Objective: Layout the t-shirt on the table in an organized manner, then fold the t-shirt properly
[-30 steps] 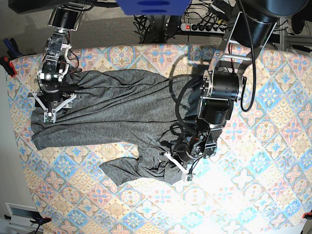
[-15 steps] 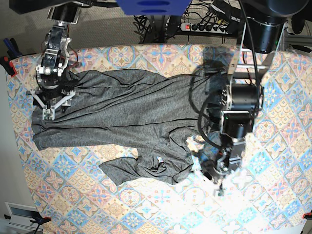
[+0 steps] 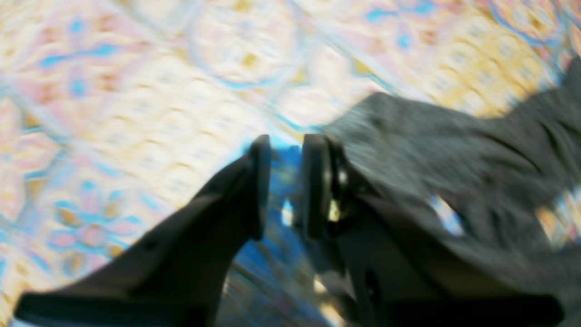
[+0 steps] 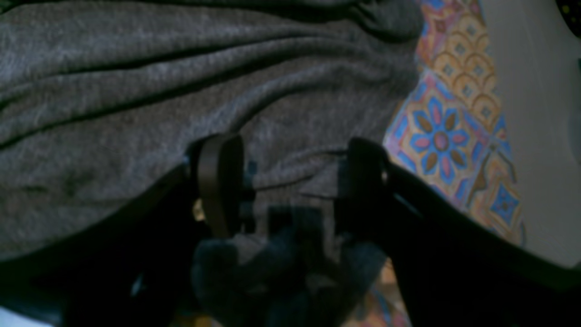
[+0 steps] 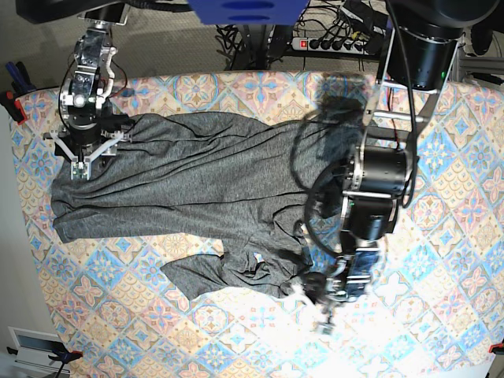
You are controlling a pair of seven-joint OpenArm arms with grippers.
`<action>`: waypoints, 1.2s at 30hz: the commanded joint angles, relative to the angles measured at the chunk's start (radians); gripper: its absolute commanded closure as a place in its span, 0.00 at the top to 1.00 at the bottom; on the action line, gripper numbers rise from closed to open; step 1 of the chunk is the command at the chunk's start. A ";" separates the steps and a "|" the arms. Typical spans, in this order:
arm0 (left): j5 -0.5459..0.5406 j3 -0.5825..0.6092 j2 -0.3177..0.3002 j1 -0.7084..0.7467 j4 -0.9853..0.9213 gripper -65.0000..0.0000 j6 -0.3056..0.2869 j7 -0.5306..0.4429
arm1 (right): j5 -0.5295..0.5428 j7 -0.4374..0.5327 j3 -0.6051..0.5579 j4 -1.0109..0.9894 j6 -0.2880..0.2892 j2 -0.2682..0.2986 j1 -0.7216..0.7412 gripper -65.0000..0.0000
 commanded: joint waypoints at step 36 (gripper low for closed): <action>0.418 0.221 0.051 0.358 0.689 0.33 -0.171 0.278 | 0.001 -0.039 -0.001 0.011 0.005 0.002 -0.004 0.53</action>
